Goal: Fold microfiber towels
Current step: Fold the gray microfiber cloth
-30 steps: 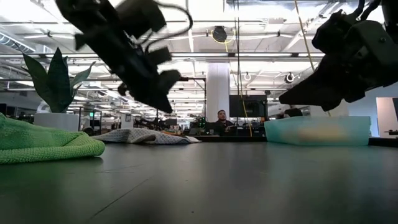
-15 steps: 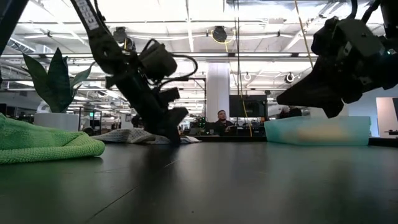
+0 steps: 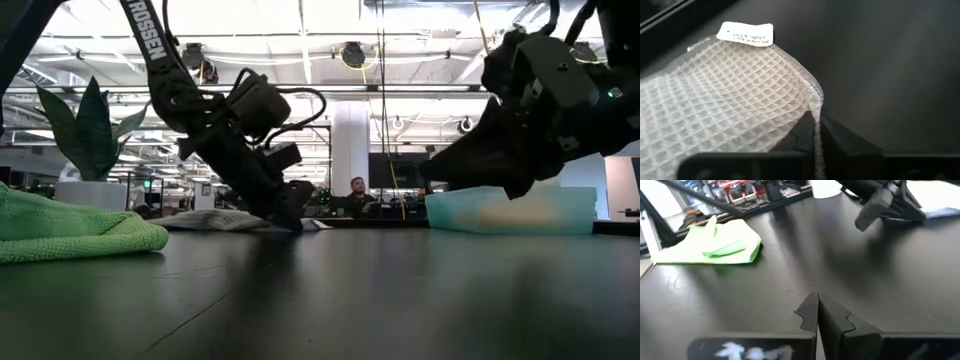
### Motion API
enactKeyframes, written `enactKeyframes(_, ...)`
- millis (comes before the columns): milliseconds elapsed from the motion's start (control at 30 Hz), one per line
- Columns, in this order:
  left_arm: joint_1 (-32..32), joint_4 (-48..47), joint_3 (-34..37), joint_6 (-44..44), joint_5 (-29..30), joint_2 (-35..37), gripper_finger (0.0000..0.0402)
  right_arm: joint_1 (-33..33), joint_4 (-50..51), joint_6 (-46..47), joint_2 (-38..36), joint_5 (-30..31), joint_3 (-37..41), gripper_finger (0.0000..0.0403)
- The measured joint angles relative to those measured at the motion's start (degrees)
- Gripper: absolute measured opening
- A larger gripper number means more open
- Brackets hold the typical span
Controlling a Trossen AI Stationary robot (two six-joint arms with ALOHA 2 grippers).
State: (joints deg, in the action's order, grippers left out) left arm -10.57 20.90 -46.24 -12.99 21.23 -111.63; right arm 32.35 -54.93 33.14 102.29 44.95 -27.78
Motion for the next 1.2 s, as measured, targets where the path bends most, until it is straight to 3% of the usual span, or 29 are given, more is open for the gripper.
enactKeyframes(100,3.3,-0.2,0.1,3.3,-1.5,0.8,0.0012,0.9,-0.2,-3.5,0.0,0.0,-1.6,0.0)
enactKeyframes(267,11.6,-6.0,0.4,11.9,-15.7,6.6,0.0012,3.3,-0.1,-8.6,-3.2,0.4,-2.2,0.0)
enactKeyframes(333,15.8,-7.2,0.5,15.6,-17.8,9.8,0.0006,4.5,-0.1,-10.5,-4.9,1.7,-2.2,0.0)
enactKeyframes(433,22.1,-8.0,0.3,20.5,-17.8,14.7,0.001,6.0,-0.1,-13.6,-7.3,2.4,-2.2,0.0)
enactKeyframes(600,29.8,-6.9,0.2,25.0,-15.4,17.2,0.0042,7.0,0.8,-14.6,-8.2,1.7,-2.2,0.0)
enactKeyframes(700,32.0,-7.8,0.2,24.7,-10.9,17.1,0.007,6.8,1.5,-12.9,-6.6,-1.2,-2.3,0.0)
enactKeyframes(900,32.4,-10.8,0.3,18.0,-9.8,16.6,0.0139,6.4,3.0,-14.7,-1.2,-8.1,-5.0,0.0017)
enactKeyframes(1033,32.9,-9.5,0.3,16.3,-9.6,16.6,0.0169,5.6,12.4,-18.2,2.5,-13.7,-11.1,0.0056)
enactKeyframes(1200,35.0,-4.2,0.2,20.3,-9.6,16.1,0.0176,4.4,34.2,-20.9,3.4,-14.9,-19.5,0.0119)
